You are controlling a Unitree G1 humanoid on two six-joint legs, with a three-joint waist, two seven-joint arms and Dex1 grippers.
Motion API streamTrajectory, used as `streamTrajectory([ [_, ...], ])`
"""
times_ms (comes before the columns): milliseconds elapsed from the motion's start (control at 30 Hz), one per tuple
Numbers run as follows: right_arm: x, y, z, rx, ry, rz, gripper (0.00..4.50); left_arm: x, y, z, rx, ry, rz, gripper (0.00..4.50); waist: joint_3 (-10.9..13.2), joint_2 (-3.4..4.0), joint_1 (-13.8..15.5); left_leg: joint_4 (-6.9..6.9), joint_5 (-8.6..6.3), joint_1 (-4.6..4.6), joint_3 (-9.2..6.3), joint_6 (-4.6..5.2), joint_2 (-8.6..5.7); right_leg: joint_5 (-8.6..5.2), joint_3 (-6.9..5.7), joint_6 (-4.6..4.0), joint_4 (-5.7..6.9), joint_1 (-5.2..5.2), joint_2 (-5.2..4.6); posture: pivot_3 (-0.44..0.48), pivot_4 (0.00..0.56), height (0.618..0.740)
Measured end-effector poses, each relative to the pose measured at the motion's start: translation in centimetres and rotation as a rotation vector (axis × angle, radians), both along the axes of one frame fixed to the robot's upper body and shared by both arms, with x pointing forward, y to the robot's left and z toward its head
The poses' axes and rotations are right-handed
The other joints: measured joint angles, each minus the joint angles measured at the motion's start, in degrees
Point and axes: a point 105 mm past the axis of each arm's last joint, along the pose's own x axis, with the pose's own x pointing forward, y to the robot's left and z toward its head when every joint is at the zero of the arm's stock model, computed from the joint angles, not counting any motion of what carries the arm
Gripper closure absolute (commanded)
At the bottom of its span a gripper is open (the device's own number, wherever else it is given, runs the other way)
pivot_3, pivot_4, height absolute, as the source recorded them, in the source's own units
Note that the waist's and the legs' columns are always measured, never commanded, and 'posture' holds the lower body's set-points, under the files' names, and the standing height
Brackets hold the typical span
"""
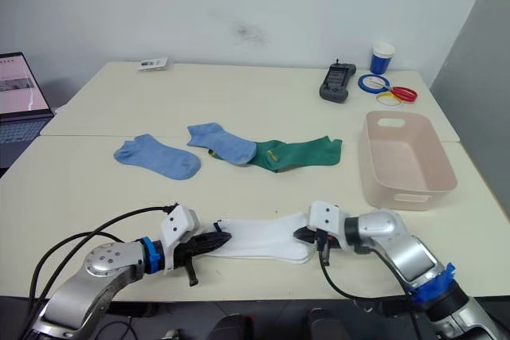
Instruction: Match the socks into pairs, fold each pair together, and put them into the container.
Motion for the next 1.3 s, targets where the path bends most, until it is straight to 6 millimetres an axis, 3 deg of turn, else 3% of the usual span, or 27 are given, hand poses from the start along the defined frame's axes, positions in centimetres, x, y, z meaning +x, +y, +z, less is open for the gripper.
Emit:
streamTrajectory([
  [133,-0.2,-0.8,0.2,0.003,0.008,-0.018,4.48,0.0,0.7,0.3,-0.045,0.044,0.032,4.50,0.0,0.00,0.0,0.01,0.00,-0.01,0.00,0.00,-0.01,0.00,0.00,0.01,0.00,0.00,-0.01,0.000,0.150,0.740],
  [233,-0.4,-0.6,1.3,0.098,0.078,-0.059,4.48,0.3,1.2,1.2,-0.098,0.046,0.060,4.50,0.0,-0.01,0.0,0.01,0.00,-0.09,-0.01,0.00,0.05,0.01,0.00,0.01,0.00,-0.06,-0.01,0.000,0.150,0.740],
  [333,-0.5,0.1,3.7,0.247,0.137,-0.100,3.89,0.8,1.7,2.5,-0.152,0.029,0.087,4.33,0.0,-0.01,0.0,0.02,0.00,-0.13,-0.08,0.00,0.07,0.01,-0.05,0.01,0.01,-0.06,0.00,0.000,0.150,0.740],
  [433,-0.2,-1.1,4.7,0.284,0.172,-0.169,2.93,1.2,3.1,3.5,-0.175,0.007,0.128,3.63,0.0,-0.01,0.1,0.02,0.00,-0.12,-0.04,0.00,-0.01,0.00,-0.03,0.01,-0.02,-0.05,-0.06,0.000,0.150,0.740],
  [567,0.1,-3.0,4.0,0.249,0.196,-0.269,1.47,1.3,4.7,3.6,-0.179,0.026,0.172,2.27,0.0,-0.01,0.0,0.01,0.00,-0.13,-0.01,0.00,-0.03,0.00,0.00,0.00,-0.04,-0.07,-0.08,0.000,0.150,0.740],
  [700,0.2,-3.4,3.2,0.235,0.250,-0.338,0.00,1.0,4.6,3.3,-0.191,0.058,0.162,0.88,0.0,-0.01,0.0,0.01,0.00,-0.13,-0.02,0.00,0.00,0.00,-0.01,0.00,-0.03,-0.07,-0.06,0.000,0.150,0.740],
  [800,0.1,-3.1,2.8,0.241,0.289,-0.373,0.00,0.8,4.0,2.5,-0.190,0.093,0.151,0.04,0.0,-0.01,0.0,0.01,0.00,-0.13,-0.03,0.00,0.00,0.00,-0.01,0.00,-0.02,-0.07,-0.06,0.000,0.150,0.740],
  [900,-0.2,-2.7,2.8,0.242,0.315,-0.375,0.00,0.6,3.4,1.1,-0.161,0.140,0.146,0.04,0.0,-0.01,0.0,0.01,0.00,-0.15,-0.02,0.00,-0.01,0.00,0.00,0.01,-0.03,-0.08,-0.07,0.000,0.150,0.740],
  [933,-0.4,-2.6,2.8,0.238,0.325,-0.373,0.00,0.7,3.4,1.0,-0.157,0.137,0.147,0.23,0.0,-0.01,0.0,0.01,0.00,-0.14,-0.03,0.00,-0.01,0.00,0.00,0.01,-0.03,-0.07,-0.07,0.000,0.150,0.740],
  [1133,-1.5,-2.5,1.3,0.136,0.405,-0.363,0.00,0.3,3.0,0.6,-0.169,0.151,0.146,1.92,0.0,-0.01,0.0,0.01,0.00,-0.14,-0.02,0.00,-0.02,0.00,0.02,0.00,-0.04,-0.08,-0.10,0.000,0.150,0.740],
  [1233,-1.4,-2.3,1.2,0.119,0.402,-0.359,0.61,0.1,2.9,0.4,-0.170,0.162,0.142,2.90,0.0,-0.02,0.0,0.01,0.00,-0.12,-0.03,0.00,-0.01,0.00,0.00,0.01,-0.04,-0.07,-0.08,0.000,0.150,0.740],
  [1300,-1.5,-1.9,1.1,0.115,0.412,-0.349,1.30,0.1,2.7,0.2,-0.171,0.168,0.139,3.56,0.0,-0.02,0.0,0.01,0.00,-0.13,-0.04,0.00,-0.01,0.00,-0.01,0.00,-0.04,-0.07,-0.08,0.000,0.150,0.740],
])
